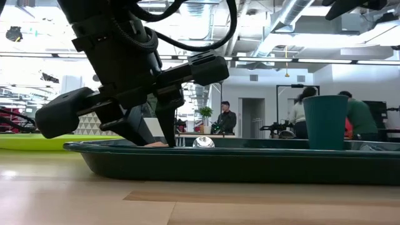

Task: Pick and place plate/cup/fork/spoon on tray
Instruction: Put the yellow fork to the left of the orange white spoon on the black tray, then put the green plate to the right of the orange white spoon on the black tray

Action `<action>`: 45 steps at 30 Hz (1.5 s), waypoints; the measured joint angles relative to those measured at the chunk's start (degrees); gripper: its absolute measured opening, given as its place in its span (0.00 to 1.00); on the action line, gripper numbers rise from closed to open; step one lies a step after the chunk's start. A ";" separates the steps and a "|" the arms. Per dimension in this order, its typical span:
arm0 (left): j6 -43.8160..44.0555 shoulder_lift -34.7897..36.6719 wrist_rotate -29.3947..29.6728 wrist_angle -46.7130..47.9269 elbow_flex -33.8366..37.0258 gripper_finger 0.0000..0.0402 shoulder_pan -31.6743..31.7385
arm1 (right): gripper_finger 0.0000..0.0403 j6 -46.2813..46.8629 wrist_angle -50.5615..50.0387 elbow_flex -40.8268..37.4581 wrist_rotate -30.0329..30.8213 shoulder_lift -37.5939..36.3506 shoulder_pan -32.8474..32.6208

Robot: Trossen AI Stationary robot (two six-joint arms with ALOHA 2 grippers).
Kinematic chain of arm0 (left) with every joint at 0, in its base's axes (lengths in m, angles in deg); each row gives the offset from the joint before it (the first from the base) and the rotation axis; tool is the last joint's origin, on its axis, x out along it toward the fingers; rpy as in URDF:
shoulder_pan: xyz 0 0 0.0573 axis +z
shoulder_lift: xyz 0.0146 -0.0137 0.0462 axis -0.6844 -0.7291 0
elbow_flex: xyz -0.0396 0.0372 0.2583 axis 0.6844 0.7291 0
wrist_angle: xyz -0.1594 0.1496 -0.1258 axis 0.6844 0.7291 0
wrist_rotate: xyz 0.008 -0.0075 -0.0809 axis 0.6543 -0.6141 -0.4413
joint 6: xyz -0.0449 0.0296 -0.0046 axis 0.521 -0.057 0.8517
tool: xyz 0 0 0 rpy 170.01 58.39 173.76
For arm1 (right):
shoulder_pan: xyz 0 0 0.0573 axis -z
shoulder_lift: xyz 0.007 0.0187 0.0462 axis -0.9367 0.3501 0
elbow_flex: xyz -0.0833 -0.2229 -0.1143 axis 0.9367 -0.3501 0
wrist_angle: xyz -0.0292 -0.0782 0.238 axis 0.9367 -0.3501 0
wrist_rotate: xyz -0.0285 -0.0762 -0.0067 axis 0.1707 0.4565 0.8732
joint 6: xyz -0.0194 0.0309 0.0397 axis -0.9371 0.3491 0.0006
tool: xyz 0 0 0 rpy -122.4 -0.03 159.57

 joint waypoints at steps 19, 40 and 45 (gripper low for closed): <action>-4.22 -0.15 -0.63 -0.47 -1.40 0.30 -1.27 | 0.44 -0.09 0.00 0.00 0.02 0.02 0.00; -12.60 9.98 4.40 7.28 -1.41 0.57 -1.29 | 0.44 -0.37 2.52 0.00 0.61 0.00 0.02; -18.32 19.06 9.16 14.93 -1.44 0.57 -1.73 | 0.44 -0.44 3.38 0.00 0.62 0.00 0.02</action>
